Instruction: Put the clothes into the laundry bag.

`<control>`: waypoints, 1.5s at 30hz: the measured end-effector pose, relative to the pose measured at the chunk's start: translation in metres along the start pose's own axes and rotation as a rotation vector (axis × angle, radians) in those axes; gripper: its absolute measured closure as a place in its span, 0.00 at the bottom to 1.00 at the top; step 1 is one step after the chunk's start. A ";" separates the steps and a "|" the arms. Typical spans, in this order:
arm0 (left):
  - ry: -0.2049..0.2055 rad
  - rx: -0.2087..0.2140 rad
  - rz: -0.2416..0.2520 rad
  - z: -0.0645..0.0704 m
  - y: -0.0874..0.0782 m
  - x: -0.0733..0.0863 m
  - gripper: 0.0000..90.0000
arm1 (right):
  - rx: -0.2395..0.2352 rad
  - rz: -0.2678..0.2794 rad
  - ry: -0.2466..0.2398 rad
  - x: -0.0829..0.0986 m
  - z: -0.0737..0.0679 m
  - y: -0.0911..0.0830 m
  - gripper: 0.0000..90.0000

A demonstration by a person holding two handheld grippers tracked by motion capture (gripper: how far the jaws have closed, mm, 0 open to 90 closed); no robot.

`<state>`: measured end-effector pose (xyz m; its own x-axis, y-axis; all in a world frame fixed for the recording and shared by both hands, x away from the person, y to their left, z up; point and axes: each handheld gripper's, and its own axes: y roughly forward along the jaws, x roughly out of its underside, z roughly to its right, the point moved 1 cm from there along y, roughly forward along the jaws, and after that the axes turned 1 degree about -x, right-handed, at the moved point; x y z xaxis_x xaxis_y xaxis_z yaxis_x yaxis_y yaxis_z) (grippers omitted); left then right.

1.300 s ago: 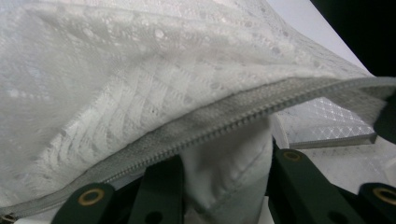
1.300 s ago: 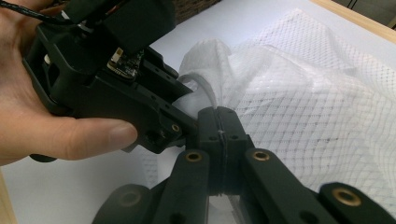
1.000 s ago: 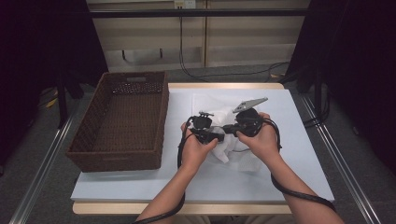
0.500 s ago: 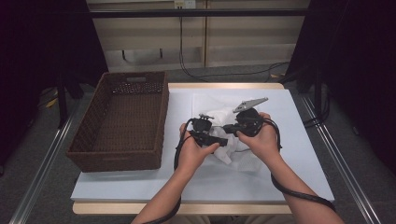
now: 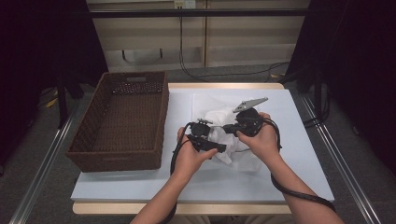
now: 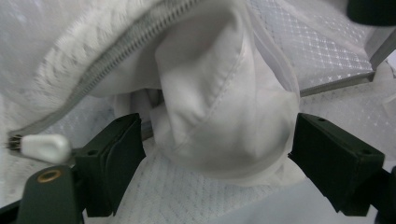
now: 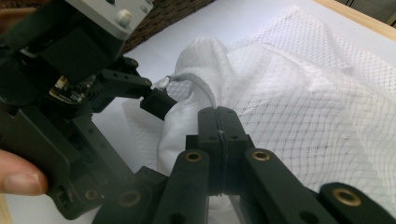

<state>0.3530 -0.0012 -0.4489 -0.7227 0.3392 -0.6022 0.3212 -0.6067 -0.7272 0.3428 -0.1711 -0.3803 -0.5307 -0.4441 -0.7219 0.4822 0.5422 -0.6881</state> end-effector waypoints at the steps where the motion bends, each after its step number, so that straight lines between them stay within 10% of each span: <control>1: -0.001 -0.001 0.000 0.000 0.001 0.001 0.21 | -0.002 -0.001 0.001 0.000 0.000 0.000 1.00; 13: -0.031 0.027 -0.007 0.006 0.012 0.007 0.33 | -0.006 -0.001 0.005 0.001 0.000 0.001 1.00; 25: -0.062 0.039 -0.041 0.005 0.013 0.009 0.86 | -0.008 -0.003 0.004 0.000 -0.002 0.004 1.00; 45: -0.017 0.040 0.030 0.010 0.003 -0.013 0.91 | -0.004 0.004 -0.001 -0.003 -0.001 -0.002 1.00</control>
<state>0.3571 -0.0141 -0.4399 -0.7237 0.3080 -0.6176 0.3182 -0.6451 -0.6947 0.3430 -0.1704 -0.3772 -0.5279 -0.4428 -0.7247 0.4814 0.5470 -0.6849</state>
